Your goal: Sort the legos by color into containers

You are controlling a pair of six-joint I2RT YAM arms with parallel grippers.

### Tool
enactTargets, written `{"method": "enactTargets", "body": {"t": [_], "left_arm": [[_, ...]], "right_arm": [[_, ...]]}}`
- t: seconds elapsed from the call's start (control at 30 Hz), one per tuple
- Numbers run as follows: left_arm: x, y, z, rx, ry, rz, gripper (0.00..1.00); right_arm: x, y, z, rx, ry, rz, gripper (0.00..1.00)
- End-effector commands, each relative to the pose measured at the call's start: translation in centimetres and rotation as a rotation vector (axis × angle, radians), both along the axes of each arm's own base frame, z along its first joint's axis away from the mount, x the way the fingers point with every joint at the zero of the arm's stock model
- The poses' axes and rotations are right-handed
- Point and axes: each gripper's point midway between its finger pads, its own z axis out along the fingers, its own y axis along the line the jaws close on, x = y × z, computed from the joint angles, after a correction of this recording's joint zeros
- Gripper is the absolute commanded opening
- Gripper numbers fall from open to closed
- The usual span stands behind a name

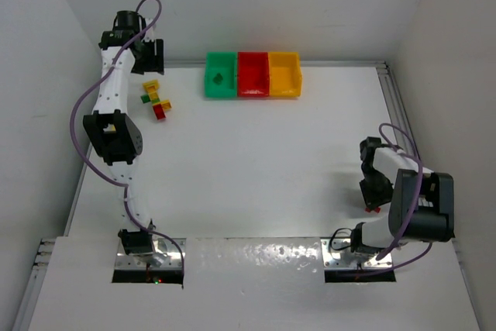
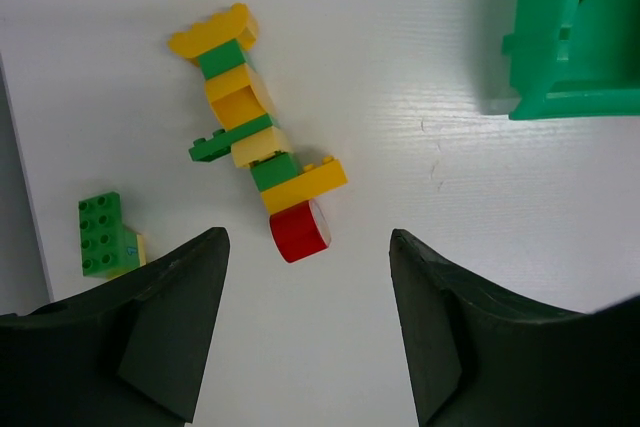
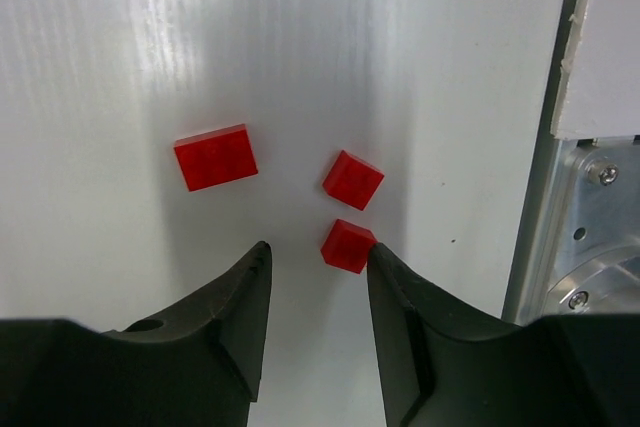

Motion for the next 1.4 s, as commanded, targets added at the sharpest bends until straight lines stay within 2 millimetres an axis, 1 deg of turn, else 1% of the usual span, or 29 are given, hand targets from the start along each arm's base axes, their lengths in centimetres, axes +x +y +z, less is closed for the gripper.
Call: {"method": "enactTargets", "body": {"t": [0.0,0.03,0.1,0.3,0.47,0.6,0.63,0.7,0.83,0.93,1.13,1.17,1.23,1.27,1.33,1.37], "left_arm": [[0.5,1.0,1.9,0.018,-0.057,0.021,0.63],[0.6,1.0,1.8,0.017,-0.055,0.023,0.63],[0.6,1.0,2.0,0.017,-0.058,0.023,0.63],[0.6,1.0,2.3,0.017,-0.066,0.024,0.63],[0.6,1.1,2.5,0.019,-0.070,0.024,0.63],[0.5,1.0,2.7,0.017,-0.075,0.023,0.63],[0.5,1.0,2.6,0.017,-0.072,0.022,0.63],[0.5,1.0,2.7,0.016,-0.075,0.021,0.63],[0.4,1.0,2.8,0.021,-0.075,0.020,0.63],[0.3,1.1,2.9,0.022,-0.075,0.023,0.63],[0.4,1.1,2.7,0.025,-0.073,0.024,0.63],[0.4,1.1,2.6,0.025,-0.070,0.024,0.63],[0.4,1.1,2.8,0.023,-0.075,0.024,0.63],[0.4,1.1,2.7,0.024,-0.073,0.023,0.63],[0.4,1.1,2.6,0.024,-0.069,0.023,0.63],[0.4,1.1,2.6,0.025,-0.068,0.024,0.63]], "right_arm": [[-0.8,-0.3,0.0,-0.031,0.012,-0.029,0.43],[-1.3,-0.2,-0.1,-0.027,0.025,-0.036,0.43],[-1.8,0.0,-0.3,-0.027,0.022,-0.050,0.42],[-2.6,0.1,-0.8,-0.029,0.025,-0.063,0.40],[-2.6,0.4,-1.6,-0.019,0.008,-0.090,0.38],[-2.2,0.4,-1.9,-0.023,-0.004,-0.113,0.36],[-2.2,0.3,-2.0,-0.028,-0.004,-0.114,0.34],[-1.8,0.3,-2.1,-0.031,-0.021,-0.128,0.32],[-1.2,0.8,-2.7,0.001,-0.038,-0.140,0.29],[-1.0,0.8,-2.7,0.000,-0.037,-0.144,0.28],[-0.3,0.8,-3.0,0.004,-0.073,-0.161,0.20],[-0.1,0.7,-3.1,0.002,-0.079,-0.159,0.17],[0.1,0.7,-3.1,0.000,-0.087,-0.156,0.14],[0.3,0.6,-3.1,-0.003,-0.090,-0.147,0.11],[1.1,0.4,-2.9,-0.004,-0.106,-0.114,0.09],[1.8,0.2,-2.8,-0.004,-0.111,-0.066,0.07]]}}
